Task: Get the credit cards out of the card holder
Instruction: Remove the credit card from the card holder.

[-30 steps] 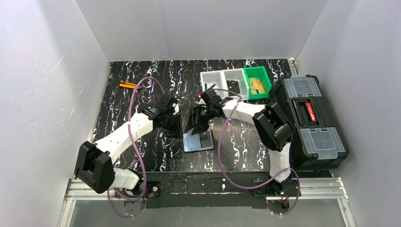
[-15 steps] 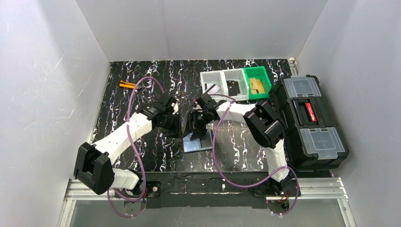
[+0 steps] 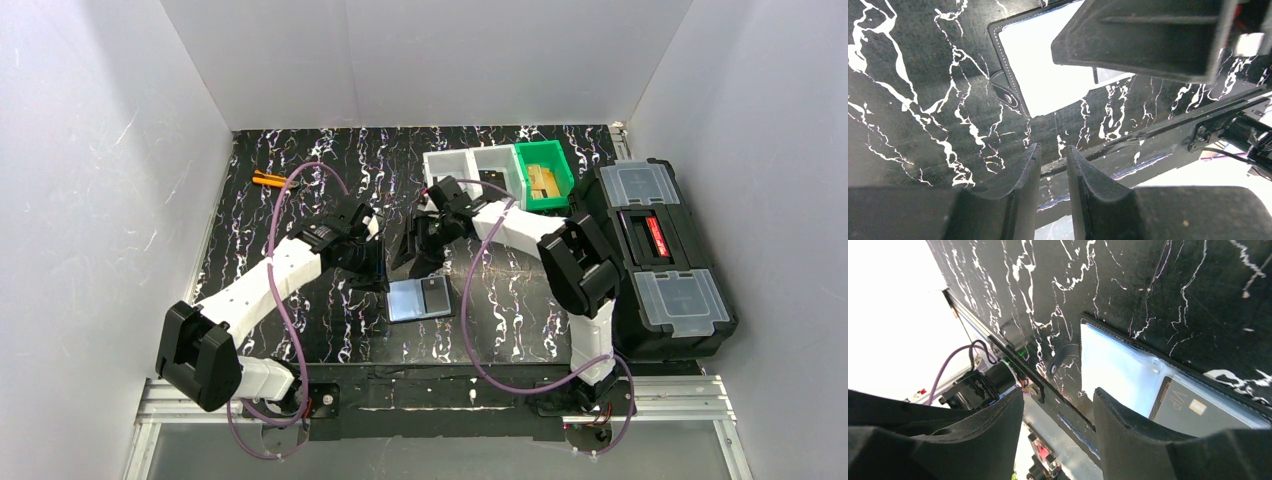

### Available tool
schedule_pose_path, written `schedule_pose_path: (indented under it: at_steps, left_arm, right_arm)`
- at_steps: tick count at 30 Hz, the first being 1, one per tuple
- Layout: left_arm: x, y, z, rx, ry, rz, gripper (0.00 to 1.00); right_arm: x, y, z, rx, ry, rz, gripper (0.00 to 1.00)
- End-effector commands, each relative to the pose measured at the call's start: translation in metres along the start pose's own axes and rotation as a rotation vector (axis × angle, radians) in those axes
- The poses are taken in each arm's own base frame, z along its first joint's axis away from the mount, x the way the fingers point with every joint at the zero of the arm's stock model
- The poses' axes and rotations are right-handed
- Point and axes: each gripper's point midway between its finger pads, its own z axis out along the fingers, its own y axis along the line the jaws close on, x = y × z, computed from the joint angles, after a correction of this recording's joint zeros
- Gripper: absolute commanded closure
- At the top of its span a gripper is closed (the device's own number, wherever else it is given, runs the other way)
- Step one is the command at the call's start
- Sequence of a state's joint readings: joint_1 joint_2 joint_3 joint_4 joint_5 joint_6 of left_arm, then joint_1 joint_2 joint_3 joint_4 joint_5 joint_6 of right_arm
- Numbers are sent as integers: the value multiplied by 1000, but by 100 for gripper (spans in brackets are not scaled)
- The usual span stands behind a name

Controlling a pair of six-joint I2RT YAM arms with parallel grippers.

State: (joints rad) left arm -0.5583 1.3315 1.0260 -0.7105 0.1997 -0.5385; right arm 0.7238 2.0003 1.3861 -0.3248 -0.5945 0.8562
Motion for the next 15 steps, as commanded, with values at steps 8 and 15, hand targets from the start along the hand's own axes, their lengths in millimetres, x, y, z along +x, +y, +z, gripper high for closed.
schedule_pose_path:
  at_steps: [8, 15]
  left_arm:
    - [-17, -29, -3, 114, -3, -29, 73]
    - [-26, -47, 14, 186, 28, -71, 72]
  right_arm:
    - [-5, -1, -46, -6, -111, -13, 39]
    - [-3, -28, -76, 44, -174, 23, 39]
